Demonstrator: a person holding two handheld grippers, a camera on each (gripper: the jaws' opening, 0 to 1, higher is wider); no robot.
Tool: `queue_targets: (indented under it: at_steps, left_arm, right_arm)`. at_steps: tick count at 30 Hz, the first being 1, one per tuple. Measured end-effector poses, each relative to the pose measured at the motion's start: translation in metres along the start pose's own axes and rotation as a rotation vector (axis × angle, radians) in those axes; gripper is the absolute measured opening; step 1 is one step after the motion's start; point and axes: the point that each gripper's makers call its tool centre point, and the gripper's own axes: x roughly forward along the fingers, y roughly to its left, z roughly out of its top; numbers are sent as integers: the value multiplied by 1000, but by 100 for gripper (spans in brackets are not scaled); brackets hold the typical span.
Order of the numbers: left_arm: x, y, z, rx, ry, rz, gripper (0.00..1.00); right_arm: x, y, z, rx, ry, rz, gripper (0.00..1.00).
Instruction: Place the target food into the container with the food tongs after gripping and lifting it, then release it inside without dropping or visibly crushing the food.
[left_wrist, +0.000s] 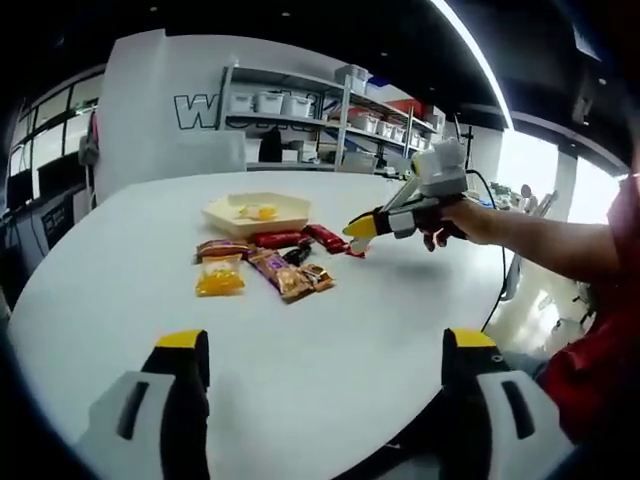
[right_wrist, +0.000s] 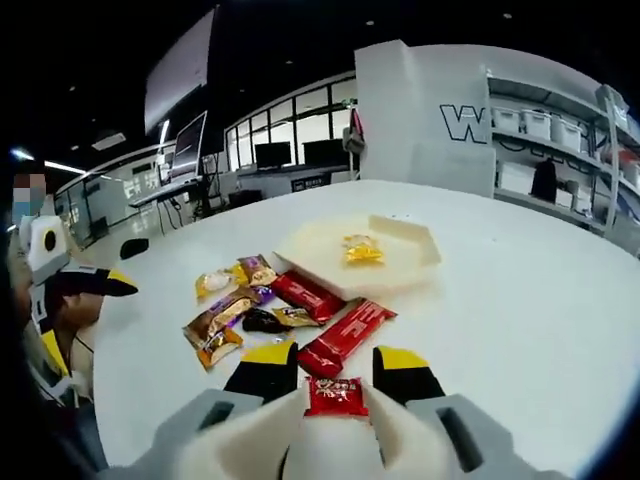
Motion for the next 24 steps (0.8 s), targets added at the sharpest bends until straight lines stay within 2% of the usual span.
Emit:
queue_targets:
  at_steps: [5, 14, 16, 18, 24]
  left_arm:
    - [2, -1, -3, -1, 6, -2, 94]
    - [1, -1, -2, -2, 3, 0, 93]
    - [1, -1, -1, 1, 0, 0, 93]
    - [0, -1, -1, 2, 0, 0, 93]
    - [-2, 1, -4, 0, 0, 7, 93]
  right_arm:
    - [0, -6, 1, 32, -5, -18, 19]
    - [-1, -6, 1, 54, -4, -19, 20]
    - [-1, -4, 1, 45, 4, -27, 20]
    - [-1, -2, 2, -4, 10, -35, 20]
    - [-4, 0, 4, -10, 14, -31, 20]
